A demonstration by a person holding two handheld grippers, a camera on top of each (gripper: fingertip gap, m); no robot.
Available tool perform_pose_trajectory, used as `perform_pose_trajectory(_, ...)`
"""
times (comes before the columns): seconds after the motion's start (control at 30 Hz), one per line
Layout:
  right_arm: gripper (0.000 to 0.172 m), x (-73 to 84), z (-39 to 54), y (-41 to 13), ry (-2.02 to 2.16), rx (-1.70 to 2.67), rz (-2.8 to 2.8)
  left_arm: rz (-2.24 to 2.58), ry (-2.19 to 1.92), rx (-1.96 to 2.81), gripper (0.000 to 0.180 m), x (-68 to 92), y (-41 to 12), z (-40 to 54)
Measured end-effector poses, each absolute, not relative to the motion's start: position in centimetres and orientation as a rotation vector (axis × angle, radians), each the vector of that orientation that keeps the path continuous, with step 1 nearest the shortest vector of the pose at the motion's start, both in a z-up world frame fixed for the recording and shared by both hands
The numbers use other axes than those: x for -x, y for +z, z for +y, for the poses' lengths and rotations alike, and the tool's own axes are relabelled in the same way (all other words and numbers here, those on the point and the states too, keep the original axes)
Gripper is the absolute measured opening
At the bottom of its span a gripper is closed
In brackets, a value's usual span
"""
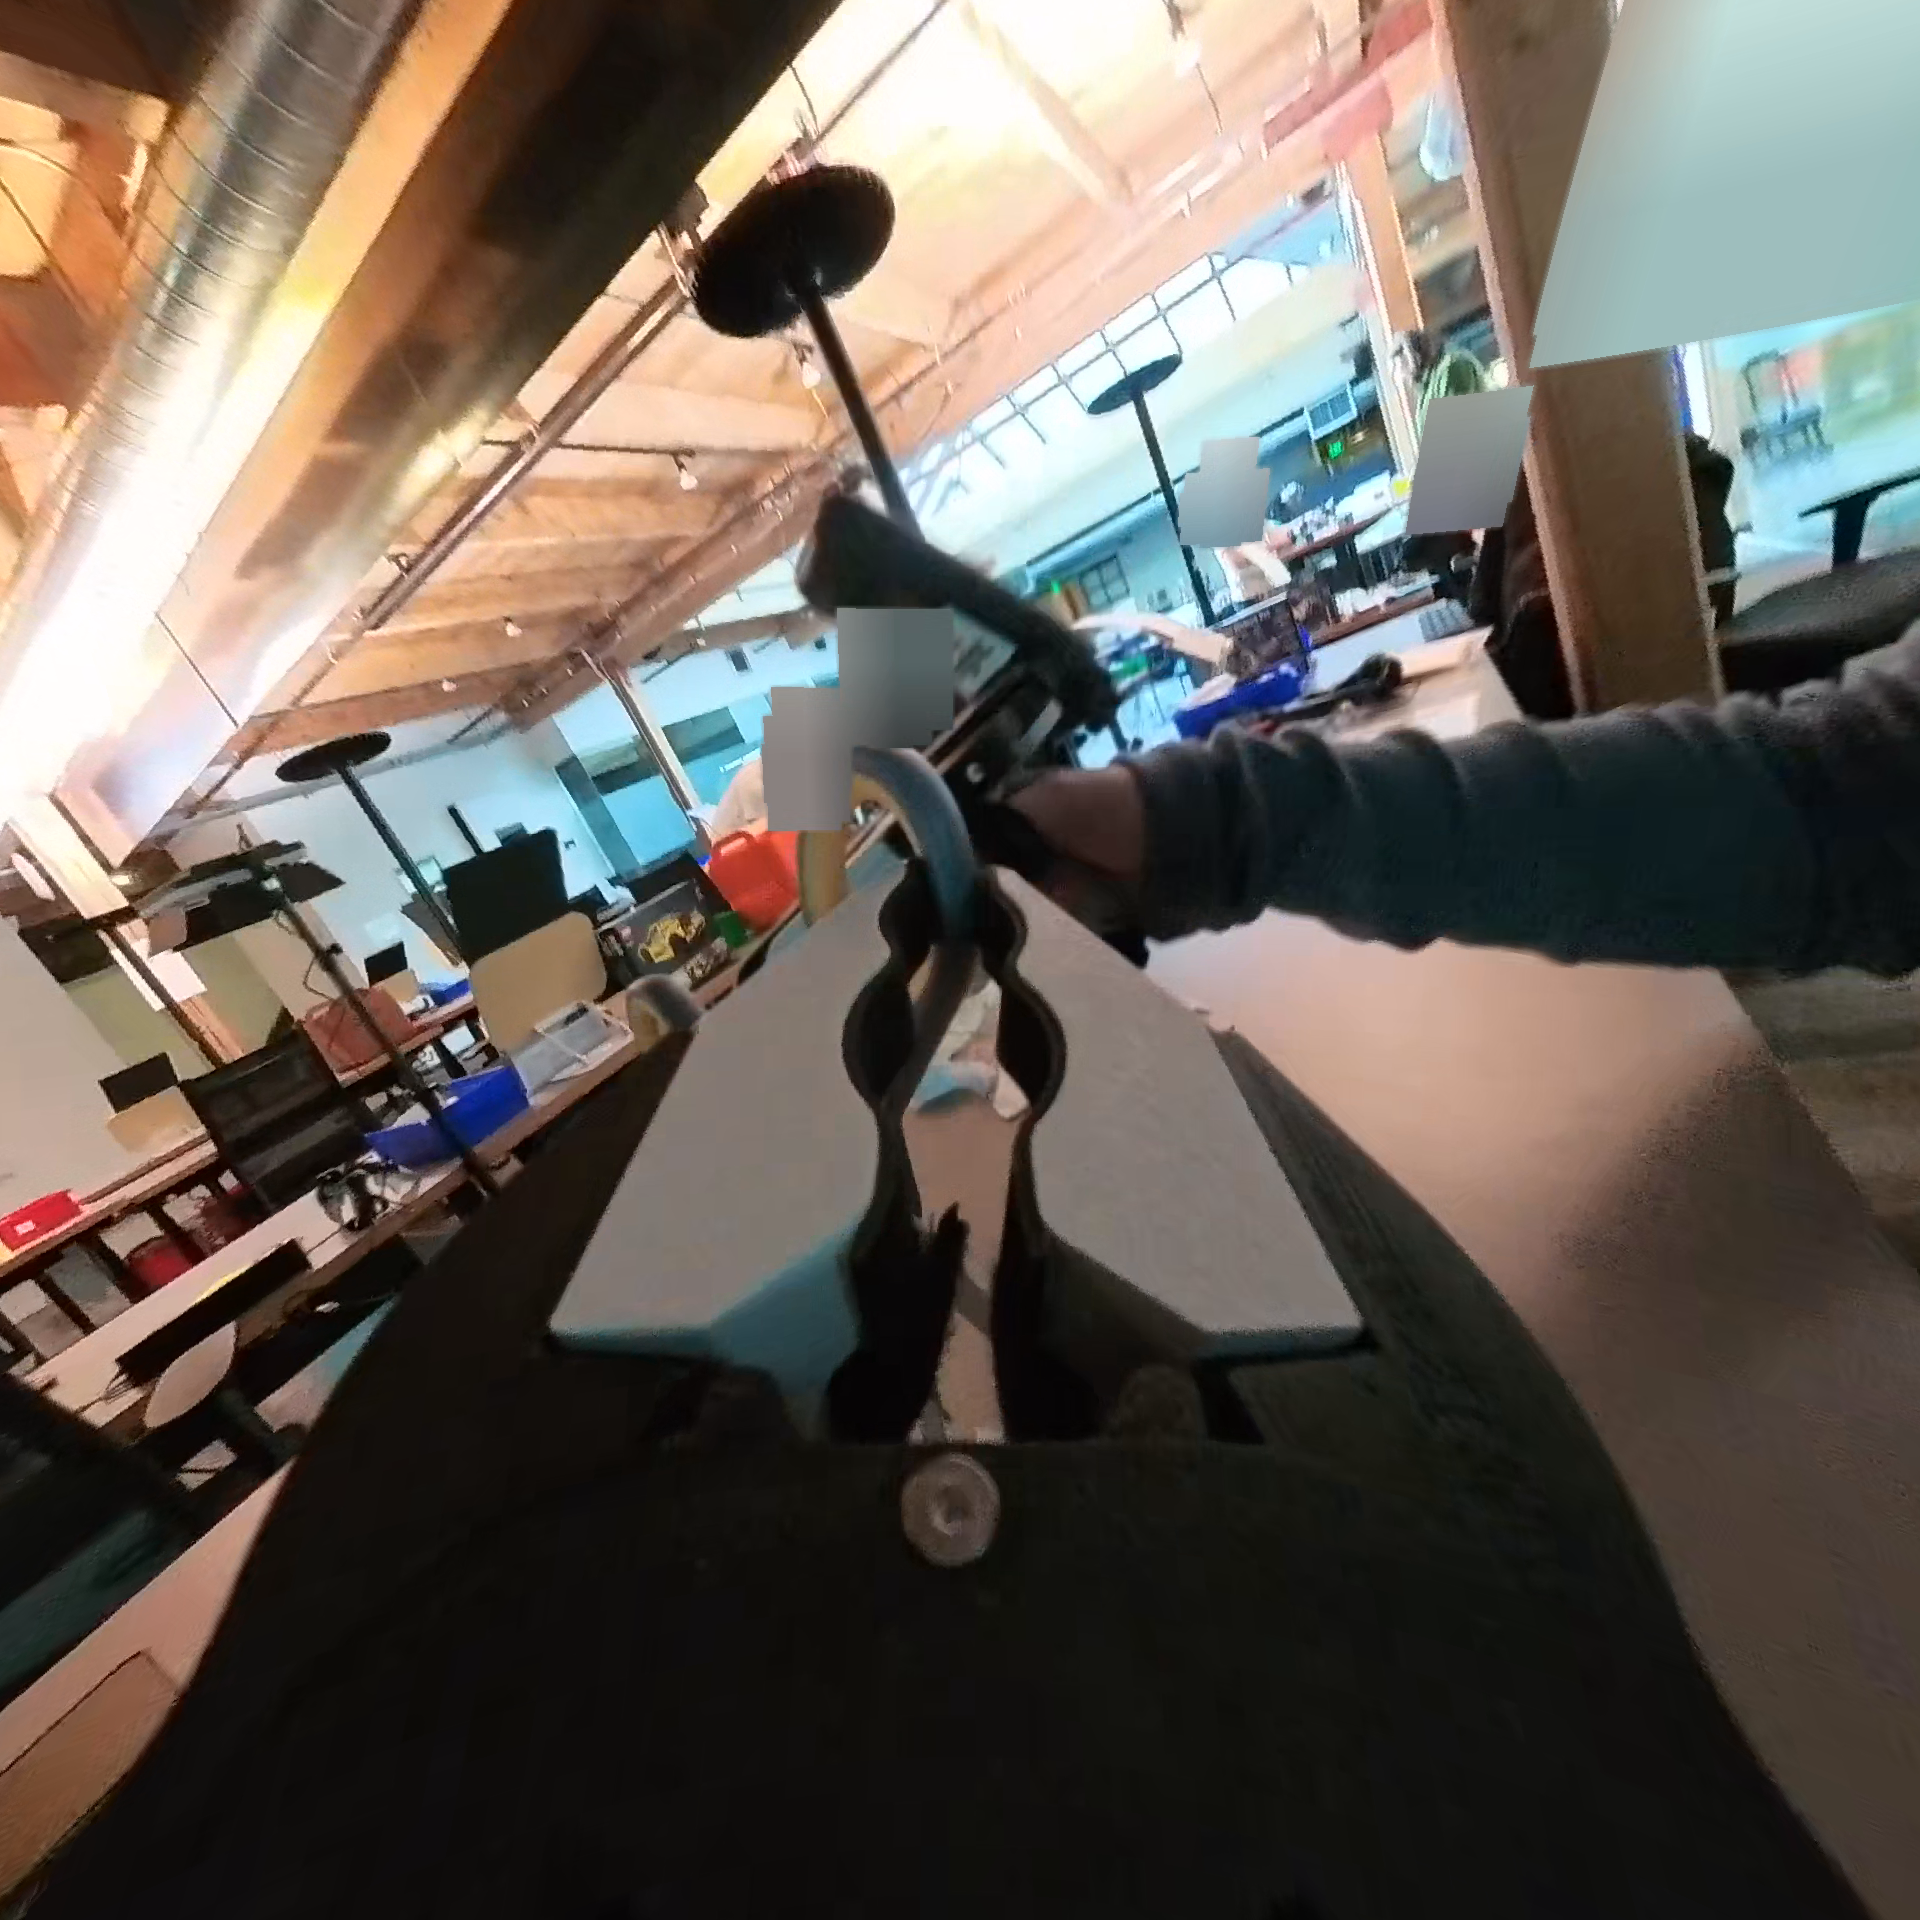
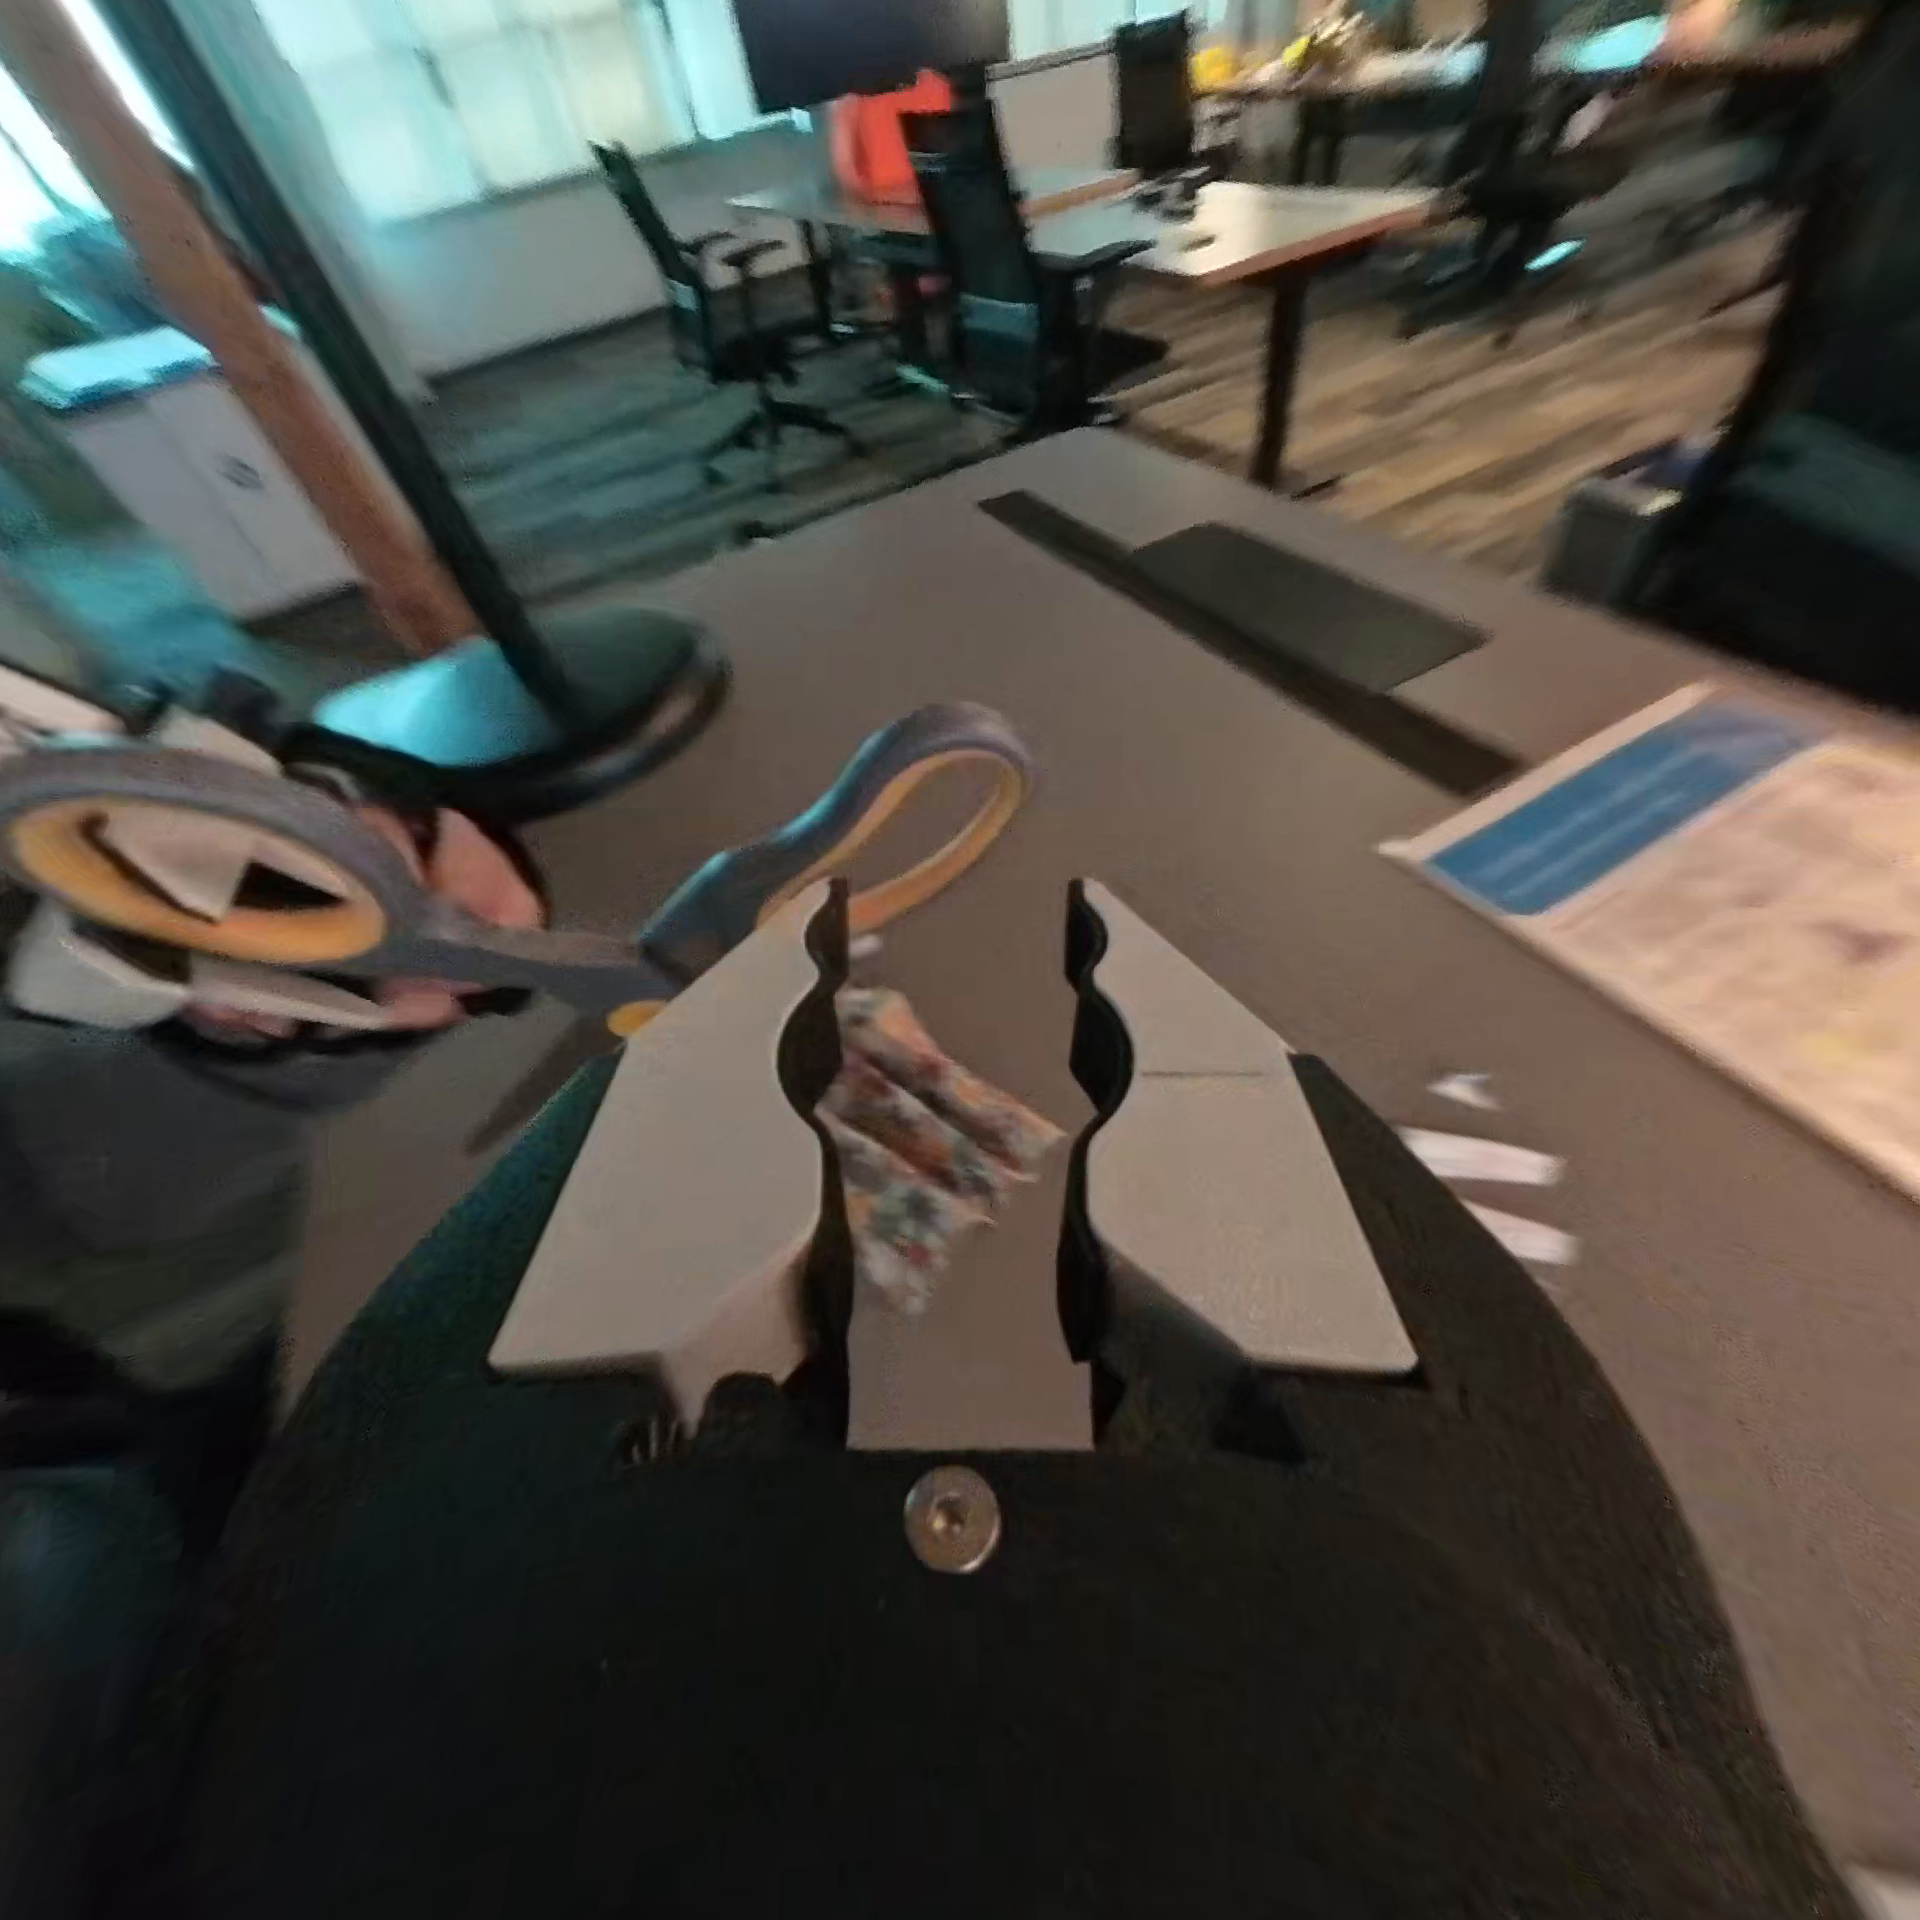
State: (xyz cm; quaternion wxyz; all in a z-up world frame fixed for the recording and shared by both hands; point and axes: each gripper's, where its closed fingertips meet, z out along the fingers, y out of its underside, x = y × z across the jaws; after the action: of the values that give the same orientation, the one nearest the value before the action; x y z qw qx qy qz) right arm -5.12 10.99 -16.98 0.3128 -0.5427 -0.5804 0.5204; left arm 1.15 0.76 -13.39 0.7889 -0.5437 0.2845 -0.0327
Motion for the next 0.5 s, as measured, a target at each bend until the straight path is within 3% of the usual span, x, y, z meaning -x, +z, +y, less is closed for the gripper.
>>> perform_pose_trajectory(0.13, 0.045, 7.5, 9.7, -16.8, 1.761, 1.476, -1.504, 0.593, -0.095, 1.145, 0.006, -0.3, -13.6, 1.1)
perform_pose_trajectory(0.5, 0.043, 9.5, 11.1, -17.7, 2.099, 1.487, -1.481, 0.536, -0.108, 1.080, 0.007, 2.3, -12.4, 0.7)
